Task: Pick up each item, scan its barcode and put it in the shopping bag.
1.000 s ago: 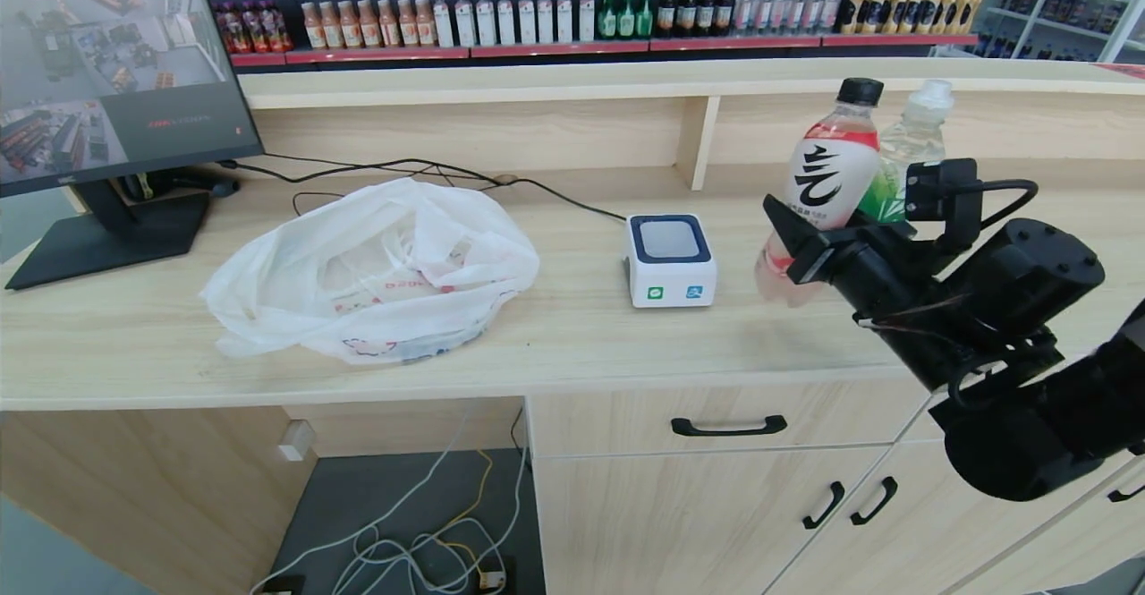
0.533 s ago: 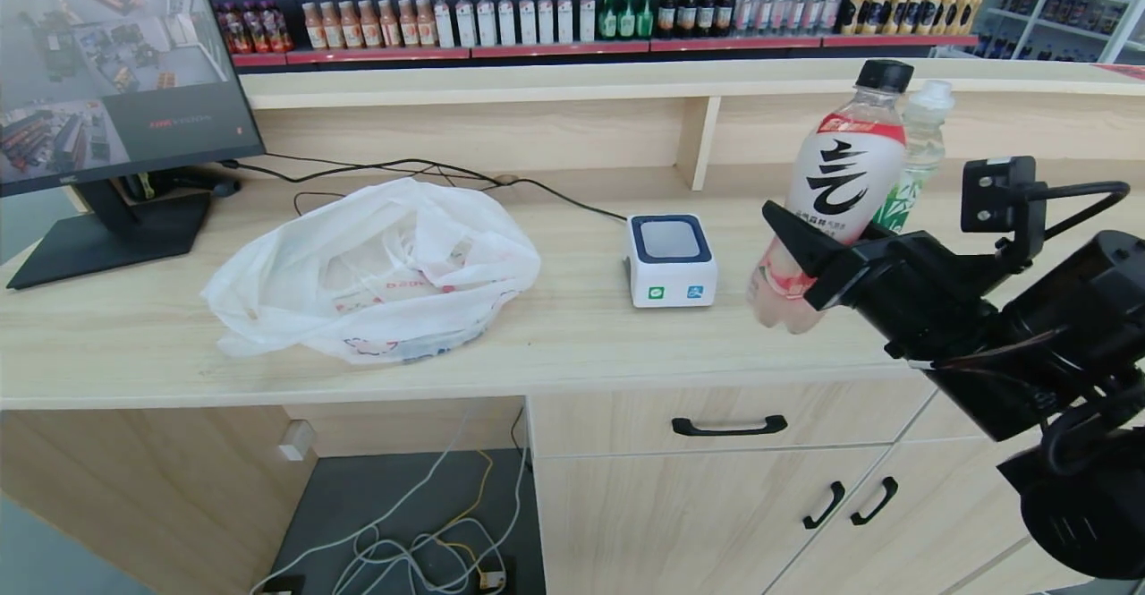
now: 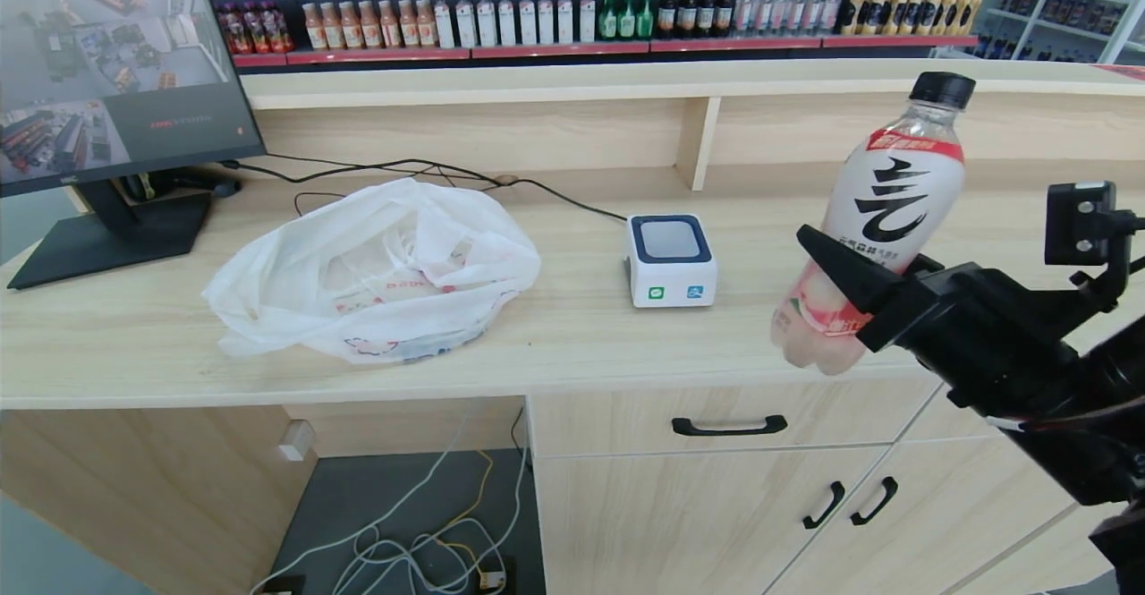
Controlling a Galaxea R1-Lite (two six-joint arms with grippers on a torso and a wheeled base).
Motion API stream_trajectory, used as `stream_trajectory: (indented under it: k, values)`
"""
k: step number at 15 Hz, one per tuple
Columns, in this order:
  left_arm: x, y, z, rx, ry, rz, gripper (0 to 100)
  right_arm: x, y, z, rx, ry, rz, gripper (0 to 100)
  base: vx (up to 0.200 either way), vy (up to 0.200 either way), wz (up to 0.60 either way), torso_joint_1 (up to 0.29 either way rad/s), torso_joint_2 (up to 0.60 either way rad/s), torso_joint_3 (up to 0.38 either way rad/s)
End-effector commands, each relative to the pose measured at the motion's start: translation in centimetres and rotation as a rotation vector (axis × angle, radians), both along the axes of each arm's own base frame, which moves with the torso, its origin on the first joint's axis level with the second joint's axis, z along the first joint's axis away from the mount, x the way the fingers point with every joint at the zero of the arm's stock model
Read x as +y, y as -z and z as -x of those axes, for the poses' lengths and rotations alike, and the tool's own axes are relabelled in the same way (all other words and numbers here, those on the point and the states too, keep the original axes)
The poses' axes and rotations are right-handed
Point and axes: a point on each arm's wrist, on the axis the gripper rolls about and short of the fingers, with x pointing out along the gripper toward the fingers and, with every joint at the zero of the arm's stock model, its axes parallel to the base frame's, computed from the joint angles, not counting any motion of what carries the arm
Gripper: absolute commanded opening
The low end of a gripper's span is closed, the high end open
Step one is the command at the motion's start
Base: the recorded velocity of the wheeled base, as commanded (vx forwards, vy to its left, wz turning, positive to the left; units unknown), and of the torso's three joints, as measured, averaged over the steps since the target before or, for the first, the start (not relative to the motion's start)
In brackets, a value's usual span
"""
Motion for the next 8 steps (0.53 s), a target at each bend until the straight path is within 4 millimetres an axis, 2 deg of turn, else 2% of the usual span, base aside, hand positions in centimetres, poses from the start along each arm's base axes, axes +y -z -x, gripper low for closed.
stream_trajectory:
  k: [1, 5, 8]
  values:
    - [0.0, 0.0, 0.0, 0.0, 0.0, 0.0, 100, -0.5, 0.1, 1.3, 0.028, -0.02, -0.034, 0, 0.0, 0.0, 0.0, 0.0, 0.0, 0.0]
    - [0.0, 0.0, 0.0, 0.0, 0.0, 0.0, 100, -1.2, 1.6, 3.0, 0.219, -0.127, -0.231, 0, 0.0, 0.0, 0.0, 0.0, 0.0, 0.0]
    - [0.0, 0.0, 0.0, 0.0, 0.0, 0.0, 100, -1.4, 1.2, 3.7, 0.339, -0.225, -0.477, 0, 0.0, 0.0, 0.0, 0.0, 0.0, 0.0]
